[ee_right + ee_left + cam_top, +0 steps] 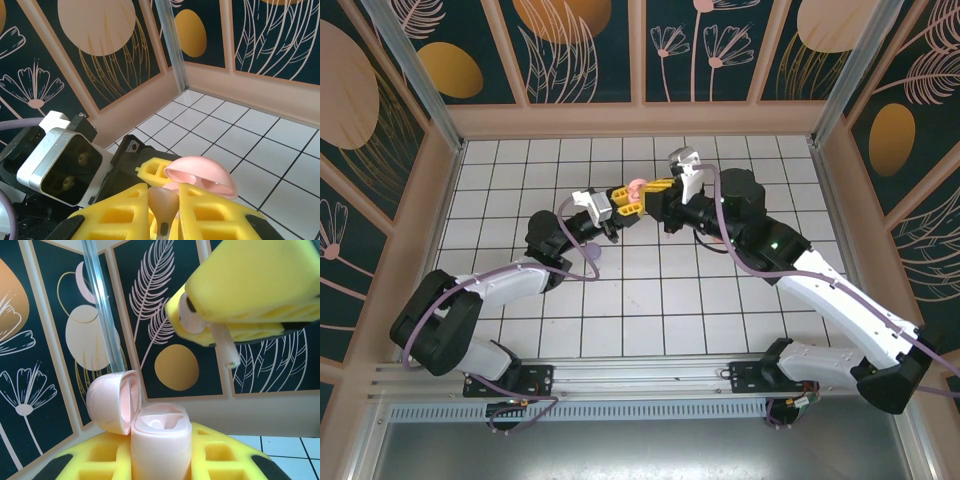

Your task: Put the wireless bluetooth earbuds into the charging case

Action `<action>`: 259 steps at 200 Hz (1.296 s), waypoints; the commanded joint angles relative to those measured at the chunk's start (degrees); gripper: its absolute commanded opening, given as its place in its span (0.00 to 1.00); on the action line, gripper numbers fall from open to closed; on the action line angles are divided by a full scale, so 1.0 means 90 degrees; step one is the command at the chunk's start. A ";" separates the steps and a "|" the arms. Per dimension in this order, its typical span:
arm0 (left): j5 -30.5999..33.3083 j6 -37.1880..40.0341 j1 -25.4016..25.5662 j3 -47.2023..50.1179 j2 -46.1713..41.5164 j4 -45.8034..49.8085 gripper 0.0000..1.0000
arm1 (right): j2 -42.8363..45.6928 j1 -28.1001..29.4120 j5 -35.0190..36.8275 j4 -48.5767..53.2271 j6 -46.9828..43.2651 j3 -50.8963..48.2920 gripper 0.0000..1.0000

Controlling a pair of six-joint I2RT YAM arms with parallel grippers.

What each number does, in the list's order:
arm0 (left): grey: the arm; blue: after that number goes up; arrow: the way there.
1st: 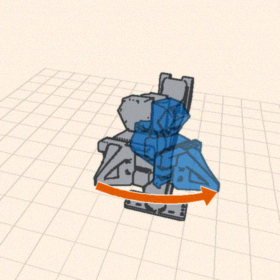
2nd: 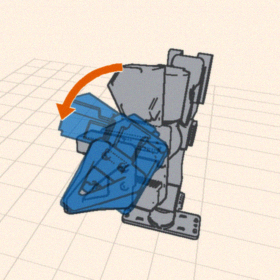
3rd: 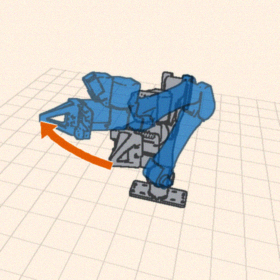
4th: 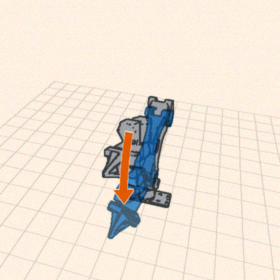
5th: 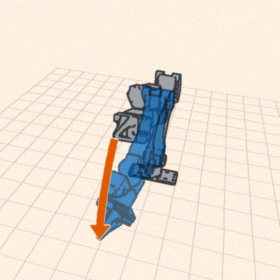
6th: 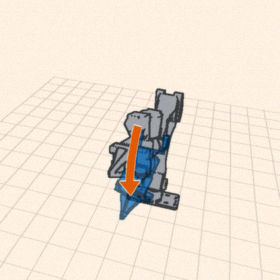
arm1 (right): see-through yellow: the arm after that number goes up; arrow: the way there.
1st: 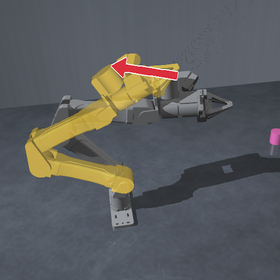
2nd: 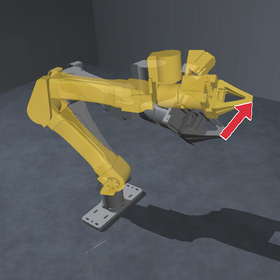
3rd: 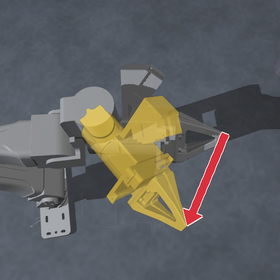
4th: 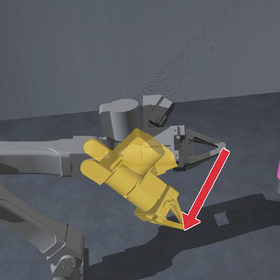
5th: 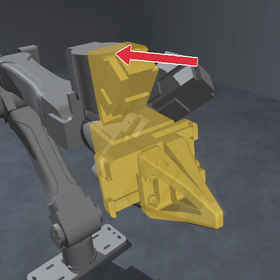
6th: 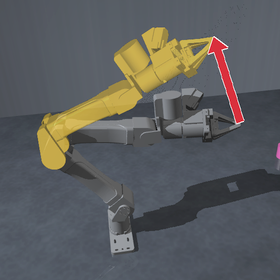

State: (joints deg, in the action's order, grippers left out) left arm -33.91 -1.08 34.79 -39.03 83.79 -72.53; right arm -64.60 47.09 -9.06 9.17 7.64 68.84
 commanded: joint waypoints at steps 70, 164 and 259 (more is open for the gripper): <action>-0.0166 -0.0120 0.0059 -0.0176 -0.0050 -0.0281 0.00 | -0.0198 0.0094 0.0126 -0.0263 -0.0182 0.0114 0.17; -0.0239 -0.0134 0.0148 -0.0205 -0.0068 -0.0155 0.00 | -0.0208 0.0099 0.0293 -0.0364 -0.0168 0.0178 0.17; -0.0277 -0.0174 0.0160 -0.0234 -0.0120 -0.0095 0.00 | -0.0272 0.0097 0.0456 -0.0350 -0.0157 0.0087 0.17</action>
State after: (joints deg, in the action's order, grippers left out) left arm -34.72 -1.74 35.81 -39.27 83.83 -72.38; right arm -66.54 47.48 -5.85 8.75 7.31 68.86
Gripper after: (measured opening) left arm 0.227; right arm 0.174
